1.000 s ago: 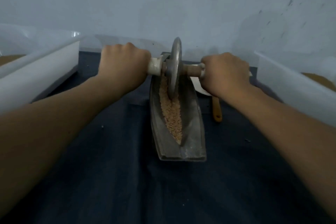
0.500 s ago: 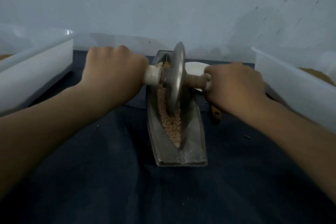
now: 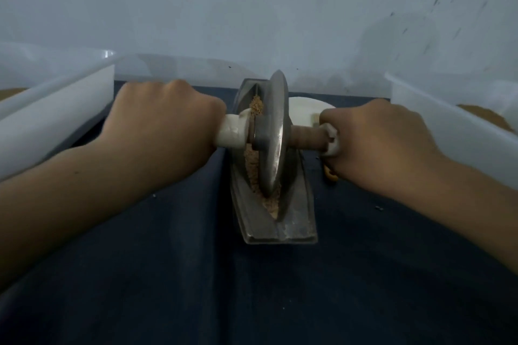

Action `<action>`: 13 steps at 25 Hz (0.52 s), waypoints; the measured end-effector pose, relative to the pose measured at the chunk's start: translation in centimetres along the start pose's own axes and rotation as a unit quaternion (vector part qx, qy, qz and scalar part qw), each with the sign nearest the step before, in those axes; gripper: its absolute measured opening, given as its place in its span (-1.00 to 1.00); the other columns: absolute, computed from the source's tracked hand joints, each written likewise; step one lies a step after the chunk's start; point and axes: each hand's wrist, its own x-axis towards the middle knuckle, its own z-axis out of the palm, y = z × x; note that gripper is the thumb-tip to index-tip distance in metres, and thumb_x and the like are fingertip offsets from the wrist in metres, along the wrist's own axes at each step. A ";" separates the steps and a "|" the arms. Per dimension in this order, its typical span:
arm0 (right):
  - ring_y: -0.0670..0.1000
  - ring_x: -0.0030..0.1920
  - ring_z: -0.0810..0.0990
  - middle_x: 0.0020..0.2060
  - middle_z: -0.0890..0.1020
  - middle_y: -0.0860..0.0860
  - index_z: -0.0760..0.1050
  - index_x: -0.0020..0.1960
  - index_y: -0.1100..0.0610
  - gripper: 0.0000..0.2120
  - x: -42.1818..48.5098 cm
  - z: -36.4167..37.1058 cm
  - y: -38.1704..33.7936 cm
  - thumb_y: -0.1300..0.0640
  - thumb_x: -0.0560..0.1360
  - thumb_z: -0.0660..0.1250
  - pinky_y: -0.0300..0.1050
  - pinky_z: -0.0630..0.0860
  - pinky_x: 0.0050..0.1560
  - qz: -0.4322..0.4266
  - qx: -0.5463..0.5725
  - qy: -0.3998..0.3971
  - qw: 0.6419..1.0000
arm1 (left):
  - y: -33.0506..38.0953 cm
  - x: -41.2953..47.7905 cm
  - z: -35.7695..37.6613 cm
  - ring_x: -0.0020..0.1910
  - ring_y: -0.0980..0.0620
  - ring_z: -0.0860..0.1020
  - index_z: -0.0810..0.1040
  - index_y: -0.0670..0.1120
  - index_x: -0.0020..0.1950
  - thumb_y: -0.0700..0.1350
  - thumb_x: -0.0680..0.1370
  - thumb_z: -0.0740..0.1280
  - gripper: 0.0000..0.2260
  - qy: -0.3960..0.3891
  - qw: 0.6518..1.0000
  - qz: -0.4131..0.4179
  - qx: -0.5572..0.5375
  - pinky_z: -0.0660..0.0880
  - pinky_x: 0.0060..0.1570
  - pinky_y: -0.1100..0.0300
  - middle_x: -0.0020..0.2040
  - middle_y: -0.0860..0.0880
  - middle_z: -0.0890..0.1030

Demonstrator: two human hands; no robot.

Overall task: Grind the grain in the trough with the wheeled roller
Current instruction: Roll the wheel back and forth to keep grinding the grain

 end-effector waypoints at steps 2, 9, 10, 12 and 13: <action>-0.04 -0.54 0.25 -0.53 0.30 -0.11 0.22 -0.39 -0.07 -0.79 1.1 1.3 -0.1 -0.01 0.27 0.27 -0.28 0.11 -0.44 0.037 -0.017 -0.016 0.999 | 0.7 0.9 0.5 -0.53 0.08 -0.03 0.31 0.01 -0.39 -0.12 0.28 0.48 -0.69 -0.034 0.999 -0.020 0.030 0.00 -0.41 0.33 -0.48 0.02 0.09; 0.04 -0.31 0.46 -0.34 0.47 -0.04 0.44 -0.22 -0.02 -0.87 5.7 3.8 -0.5 0.09 0.50 0.29 -0.14 0.29 -0.36 0.126 0.011 -0.097 0.987 | 2.0 5.0 2.1 -0.26 -0.18 0.56 0.53 -0.04 -0.14 -0.15 0.50 0.32 -0.96 -0.075 0.995 -0.056 0.034 0.24 -0.35 0.12 -0.35 -0.03 0.30; 0.02 -0.36 0.42 -0.37 0.44 -0.05 0.35 -0.29 -0.03 -0.79 4.8 3.1 -0.4 0.06 0.48 0.32 -0.16 0.23 -0.40 0.099 -0.002 -0.083 0.992 | 1.7 4.0 1.9 -0.34 -0.16 0.52 0.47 -0.02 -0.21 -0.12 0.50 0.33 -0.90 -0.074 0.995 -0.052 0.032 0.20 -0.38 0.14 -0.38 -0.01 0.26; -0.03 -0.47 0.31 -0.47 0.37 -0.08 0.20 -0.37 -0.06 -0.64 2.6 1.2 -0.4 0.04 0.36 0.40 -0.22 0.13 -0.44 0.027 -0.034 -0.041 0.998 | 0.8 1.3 1.3 -0.54 -0.04 0.26 0.30 0.03 -0.33 -0.05 0.42 0.39 -0.73 -0.044 0.998 -0.024 0.025 0.09 -0.44 0.23 -0.45 0.04 0.18; -0.06 -0.52 0.25 -0.51 0.32 -0.10 0.16 -0.39 -0.08 -0.60 1.6 0.1 -0.5 0.06 0.27 0.43 -0.27 0.12 -0.44 0.001 -0.041 -0.023 0.999 | 0.4 0.3 0.5 -0.56 0.03 0.11 0.27 0.05 -0.37 -0.02 0.36 0.41 -0.70 -0.032 0.999 -0.013 0.012 0.03 -0.44 0.29 -0.47 0.07 0.13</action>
